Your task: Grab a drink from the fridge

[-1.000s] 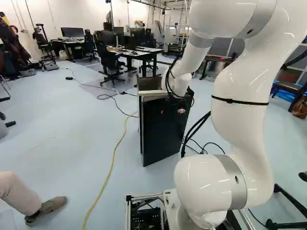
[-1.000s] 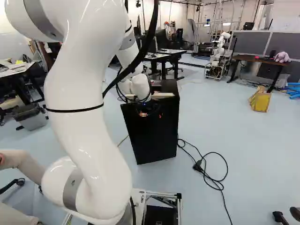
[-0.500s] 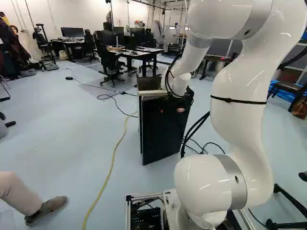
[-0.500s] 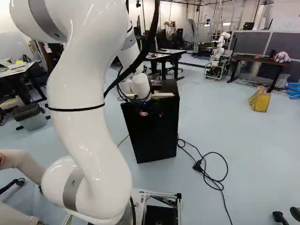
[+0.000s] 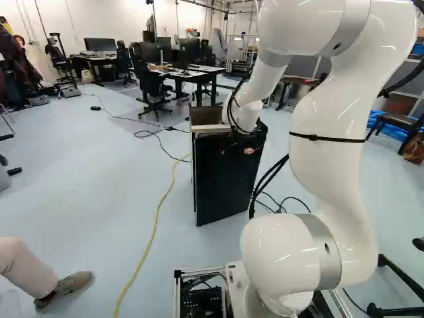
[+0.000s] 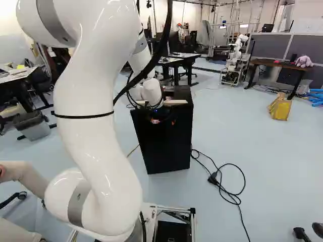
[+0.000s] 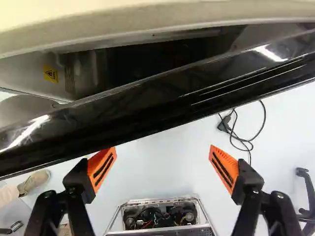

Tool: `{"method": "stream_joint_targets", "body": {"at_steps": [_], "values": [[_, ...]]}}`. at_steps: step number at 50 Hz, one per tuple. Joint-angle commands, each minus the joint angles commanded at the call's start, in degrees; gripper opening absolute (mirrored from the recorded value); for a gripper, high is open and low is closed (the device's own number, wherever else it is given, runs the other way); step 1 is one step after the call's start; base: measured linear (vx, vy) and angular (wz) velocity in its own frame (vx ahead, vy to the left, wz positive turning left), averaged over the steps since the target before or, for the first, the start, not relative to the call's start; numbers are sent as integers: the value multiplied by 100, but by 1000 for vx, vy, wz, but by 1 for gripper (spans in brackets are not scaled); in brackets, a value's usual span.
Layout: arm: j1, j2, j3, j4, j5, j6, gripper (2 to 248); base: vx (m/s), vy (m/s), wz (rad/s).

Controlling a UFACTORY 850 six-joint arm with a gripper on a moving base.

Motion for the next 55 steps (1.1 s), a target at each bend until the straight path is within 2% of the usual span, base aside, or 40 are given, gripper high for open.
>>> {"method": "stream_joint_targets", "body": {"at_steps": [55], "values": [[26, -297, -404, 0, 0, 0, 247, 0, 0, 0]]}}
